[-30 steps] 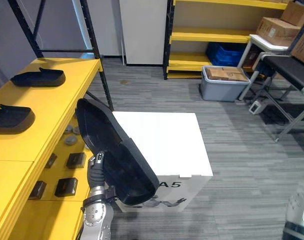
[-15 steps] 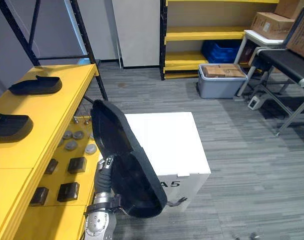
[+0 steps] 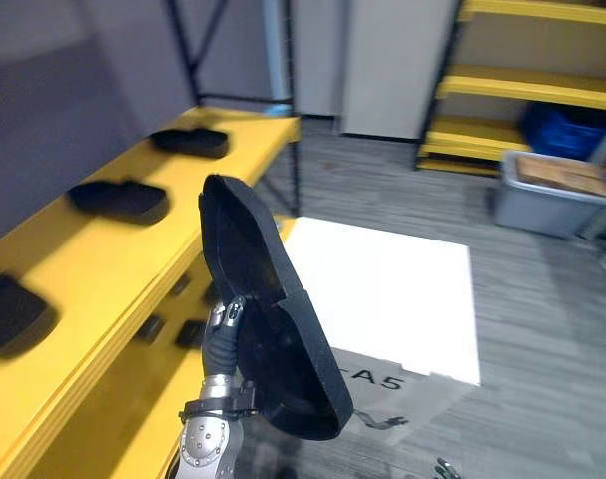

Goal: Walk over and take plastic housings, then place them on the shelf

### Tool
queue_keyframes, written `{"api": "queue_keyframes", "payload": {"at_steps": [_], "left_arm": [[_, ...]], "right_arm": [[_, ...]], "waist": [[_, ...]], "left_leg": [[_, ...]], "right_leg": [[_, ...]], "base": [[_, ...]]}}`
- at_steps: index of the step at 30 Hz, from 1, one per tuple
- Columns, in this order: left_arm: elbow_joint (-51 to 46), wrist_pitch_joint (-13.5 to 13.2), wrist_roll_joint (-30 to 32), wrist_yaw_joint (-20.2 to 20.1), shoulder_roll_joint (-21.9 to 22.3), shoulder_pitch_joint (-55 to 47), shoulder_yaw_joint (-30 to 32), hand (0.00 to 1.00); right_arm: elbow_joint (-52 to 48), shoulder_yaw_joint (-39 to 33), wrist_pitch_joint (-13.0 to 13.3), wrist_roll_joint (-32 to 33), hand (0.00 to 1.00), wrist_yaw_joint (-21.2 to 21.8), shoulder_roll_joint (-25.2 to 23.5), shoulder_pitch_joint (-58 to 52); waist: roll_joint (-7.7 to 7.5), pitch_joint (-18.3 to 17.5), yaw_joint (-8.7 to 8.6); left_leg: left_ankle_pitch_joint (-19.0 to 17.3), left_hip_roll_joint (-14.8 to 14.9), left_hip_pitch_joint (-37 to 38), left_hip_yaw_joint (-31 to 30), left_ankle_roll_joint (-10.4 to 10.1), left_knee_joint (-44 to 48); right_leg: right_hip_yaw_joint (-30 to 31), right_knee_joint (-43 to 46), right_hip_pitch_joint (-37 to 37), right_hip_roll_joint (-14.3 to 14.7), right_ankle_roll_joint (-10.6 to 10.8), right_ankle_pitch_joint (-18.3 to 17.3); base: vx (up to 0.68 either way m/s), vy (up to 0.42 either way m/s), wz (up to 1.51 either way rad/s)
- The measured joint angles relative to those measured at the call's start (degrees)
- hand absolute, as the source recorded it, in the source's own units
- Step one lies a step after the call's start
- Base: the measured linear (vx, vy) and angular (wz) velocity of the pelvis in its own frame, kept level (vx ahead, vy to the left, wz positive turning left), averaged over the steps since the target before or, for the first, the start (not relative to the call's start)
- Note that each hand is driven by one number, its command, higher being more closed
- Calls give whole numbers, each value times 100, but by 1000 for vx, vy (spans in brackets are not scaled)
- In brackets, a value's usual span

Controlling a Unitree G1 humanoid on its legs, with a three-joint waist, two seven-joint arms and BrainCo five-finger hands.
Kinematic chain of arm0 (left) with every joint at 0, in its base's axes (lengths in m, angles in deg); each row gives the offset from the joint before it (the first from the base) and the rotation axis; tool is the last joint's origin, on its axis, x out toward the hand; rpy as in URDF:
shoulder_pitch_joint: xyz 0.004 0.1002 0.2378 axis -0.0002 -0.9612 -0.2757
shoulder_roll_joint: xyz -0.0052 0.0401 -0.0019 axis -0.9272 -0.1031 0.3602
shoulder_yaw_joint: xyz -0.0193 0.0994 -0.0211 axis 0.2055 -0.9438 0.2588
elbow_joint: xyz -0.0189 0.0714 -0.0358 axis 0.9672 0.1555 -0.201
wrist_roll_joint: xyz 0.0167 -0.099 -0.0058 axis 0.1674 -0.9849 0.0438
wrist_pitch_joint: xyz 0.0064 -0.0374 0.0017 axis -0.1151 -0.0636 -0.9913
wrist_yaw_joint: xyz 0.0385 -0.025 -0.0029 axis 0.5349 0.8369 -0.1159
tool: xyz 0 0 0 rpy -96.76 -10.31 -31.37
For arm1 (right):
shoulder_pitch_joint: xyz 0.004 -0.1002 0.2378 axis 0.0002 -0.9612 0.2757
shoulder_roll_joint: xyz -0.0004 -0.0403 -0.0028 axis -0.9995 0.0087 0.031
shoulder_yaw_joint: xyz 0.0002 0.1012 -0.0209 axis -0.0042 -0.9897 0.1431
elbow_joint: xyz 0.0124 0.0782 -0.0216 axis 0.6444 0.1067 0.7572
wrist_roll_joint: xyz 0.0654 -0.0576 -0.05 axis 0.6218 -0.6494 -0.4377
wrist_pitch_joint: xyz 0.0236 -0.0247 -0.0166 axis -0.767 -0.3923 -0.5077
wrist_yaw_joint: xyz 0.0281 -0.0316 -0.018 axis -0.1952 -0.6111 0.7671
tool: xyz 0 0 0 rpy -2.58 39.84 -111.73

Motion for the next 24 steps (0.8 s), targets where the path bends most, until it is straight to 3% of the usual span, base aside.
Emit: {"api": "queue_keyframes", "payload": {"at_steps": [1, 2, 4, 6, 8, 11, 13, 14, 15, 16, 17, 19, 21, 24], "left_arm": [[-7, 3, 1, 9, 6, 24, 15, 100], [-7, 4, 2, 4, -14, 50, 5, 100], [-7, 2, 3, -17, -6, 61, -36, 100], [-7, -1, 4, -5, -14, 82, -61, 100], [-3, 0, 4, -21, -21, 207, -119, 100], [5, 8, 3, -10, -37, 285, -93, 100], [11, 12, 3, -14, -33, 350, -115, 100], [13, 16, 7, -20, -27, 384, -126, 100], [16, 22, 13, -15, -42, 418, -164, 100], [19, 28, 14, -8, -63, 466, -205, 100], [73, 27, 13, 15, -76, 582, -332, 100], [197, 25, 24, 29, -76, 750, -501, 100], [289, 23, 75, 49, -77, 967, -749, 100], [336, 24, 127, 57, -62, 1180, -1060, 100]], "right_arm": [[30, -2, 2, -7, 0, -14, 37, 180], [-6, -4, 6, -8, 0, -25, 43, 203], [55, 1, 7, -19, 0, -56, 141, 281], [50, 1, 6, -20, 0, -97, 166, 316], [67, 6, -6, -22, 0, -144, 189, 343], [122, 163, -17, -174, 0, -153, 116, 517], [125, 188, -21, -334, 0, -154, 114, 633], [127, 234, -48, -430, 0, -146, 109, 709], [119, 250, -91, -524, 0, -142, 87, 745], [108, 258, -98, -542, 0, -142, 79, 746], [92, 343, -103, -600, 0, -142, 75, 723], [81, 486, -111, -617, 0, -136, 63, 704], [-39, 557, -122, -616, 0, -144, 26, 578], [-273, 568, -124, -568, 0, -163, -162, 410]], "waist": [[32, 106, 72], [8, 192, 61], [-10, 221, 4], [6, 208, -57], [40, 179, -48], [-11, 187, -33], [8, 177, -13], [20, 173, -21], [46, 175, -47], [65, 187, -61], [131, 217, -118], [166, 234, -208], [126, 211, -269], [156, 223, -402]], "left_leg": [[-272, 106, -165, 625, 260, 143], [-403, 205, -232, 1075, 329, 245], [-553, 787, -706, 3027, 519, 871], [-563, 1078, -804, 4108, 535, 1075], [-502, 965, -905, 4392, 626, 1121], [-757, 571, -968, 4186, 866, 1291], [-960, 356, -879, 4060, 948, 1363], [-1058, 216, -694, 3931, 1009, 1309], [-1145, 140, -472, 3737, 1027, 1191], [-1180, 124, -379, 3611, 990, 1142], [-1151, 113, -154, 3349, 954, 954], [-1104, 25, 151, 3017, 894, 700], [-1074, -214, 352, 2617, 932, 639], [-1096, -376, 456, 2016, 903, 733]], "right_leg": [[-339, -39, 118, 5, 4, 5], [-563, -68, 225, -17, 7, 9], [-1369, -168, 384, -60, 31, 21], [-1854, -259, 517, -92, 125, 74], [-2238, -331, 660, -184, 322, 193], [-2279, -212, 774, -479, 274, 346], [-2240, 481, 762, -901, 199, 394], [-1997, 1320, 660, -1283, -116, 607], [-1531, 2122, 434, -1533, -682, 919], [-1087, 2518, 223, -1521, -714, 787], [29, 3125, -346, -1136, -509, 449], [1096, 3247, -954, -564, -334, 60], [1823, 2747, -1585, -226, -253, -234], [2974, 1846, -1914, 380, -179, -302]], "base": [[-94, -15, 112], [-102, -42, 158], [-41, -30, 169], [87, 47, 135], [249, 103, 118], [317, 194, 76], [229, 224, 48], [236, 254, 56], [224, 239, 61], [243, 215, 78], [191, 133, 86], [177, 85, 99], [222, 45, 112], [172, -52, 125]]}}
